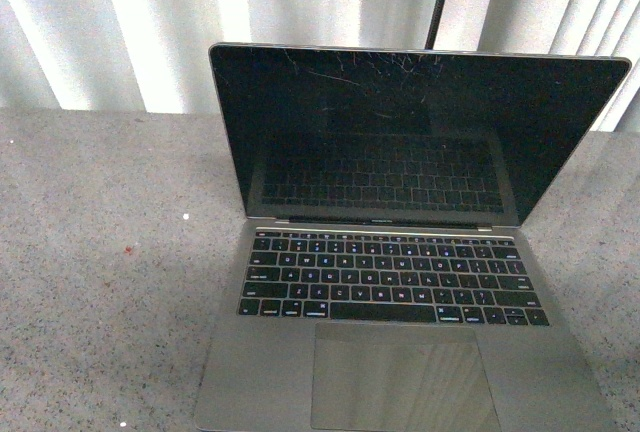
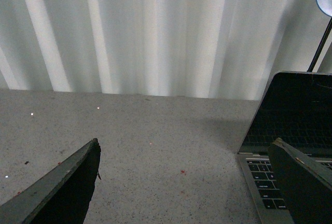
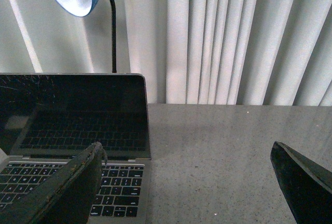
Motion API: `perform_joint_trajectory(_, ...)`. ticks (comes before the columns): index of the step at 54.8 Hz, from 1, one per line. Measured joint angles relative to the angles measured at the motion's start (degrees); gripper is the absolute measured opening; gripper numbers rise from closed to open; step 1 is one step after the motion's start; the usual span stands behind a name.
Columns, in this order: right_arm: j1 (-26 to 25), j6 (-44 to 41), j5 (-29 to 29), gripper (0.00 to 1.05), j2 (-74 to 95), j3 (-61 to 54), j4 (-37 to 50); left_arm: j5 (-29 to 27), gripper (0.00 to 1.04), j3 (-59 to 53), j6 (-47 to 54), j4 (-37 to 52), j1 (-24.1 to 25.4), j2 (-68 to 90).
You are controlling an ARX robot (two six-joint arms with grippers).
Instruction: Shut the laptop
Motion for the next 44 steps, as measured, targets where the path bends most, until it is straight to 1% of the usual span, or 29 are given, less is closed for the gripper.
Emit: perform_joint_trajectory(44,0.0,0.0,0.0,0.97,0.0,0.0,0.0,0.0,0.98,0.0,0.0,0.0,0.0,0.0)
